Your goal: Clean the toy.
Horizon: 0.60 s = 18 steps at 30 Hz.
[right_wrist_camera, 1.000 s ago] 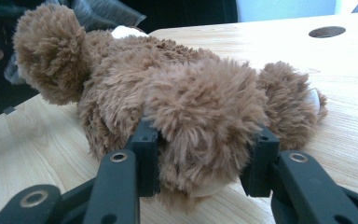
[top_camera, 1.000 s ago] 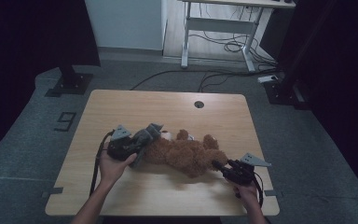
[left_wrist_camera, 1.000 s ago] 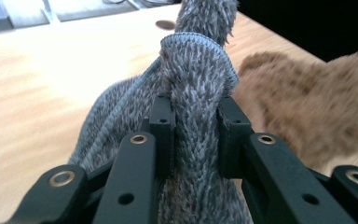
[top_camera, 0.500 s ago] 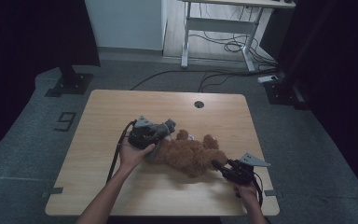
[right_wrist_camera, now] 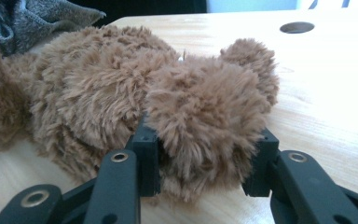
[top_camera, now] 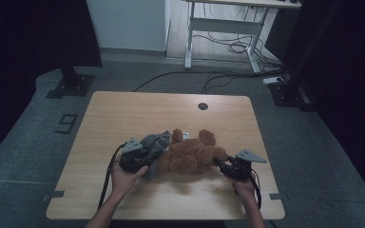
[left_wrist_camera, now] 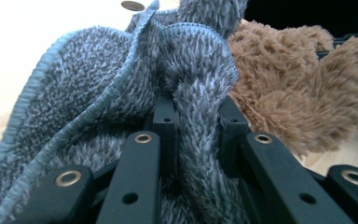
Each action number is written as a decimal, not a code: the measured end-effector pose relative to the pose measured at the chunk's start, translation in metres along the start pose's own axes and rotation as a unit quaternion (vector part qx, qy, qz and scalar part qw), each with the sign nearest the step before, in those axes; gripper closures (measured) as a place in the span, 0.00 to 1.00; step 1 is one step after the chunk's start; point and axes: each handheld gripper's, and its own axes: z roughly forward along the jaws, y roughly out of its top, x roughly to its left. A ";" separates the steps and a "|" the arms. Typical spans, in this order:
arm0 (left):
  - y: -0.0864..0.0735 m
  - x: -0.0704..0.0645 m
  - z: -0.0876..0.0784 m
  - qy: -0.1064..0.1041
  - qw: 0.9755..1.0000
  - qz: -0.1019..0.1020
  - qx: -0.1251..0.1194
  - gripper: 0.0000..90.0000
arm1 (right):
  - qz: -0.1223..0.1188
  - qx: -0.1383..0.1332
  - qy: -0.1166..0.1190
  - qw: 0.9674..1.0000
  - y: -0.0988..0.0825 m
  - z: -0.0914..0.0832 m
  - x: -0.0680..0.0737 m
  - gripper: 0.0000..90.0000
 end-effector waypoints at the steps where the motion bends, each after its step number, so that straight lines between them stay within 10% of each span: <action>1: 0.000 0.000 0.000 0.000 1.000 0.000 0.000 0.83 | 0.000 0.000 0.000 1.000 0.000 0.000 0.000 0.64; 12: -0.015 -0.009 -0.003 -0.013 1.000 -0.004 -0.010 0.83 | -0.026 -0.028 0.025 0.999 0.021 -0.038 0.014 0.35; 18: -0.021 -0.011 -0.006 -0.021 1.000 -0.010 -0.017 0.83 | -0.030 0.000 0.026 0.999 0.054 -0.025 0.026 0.27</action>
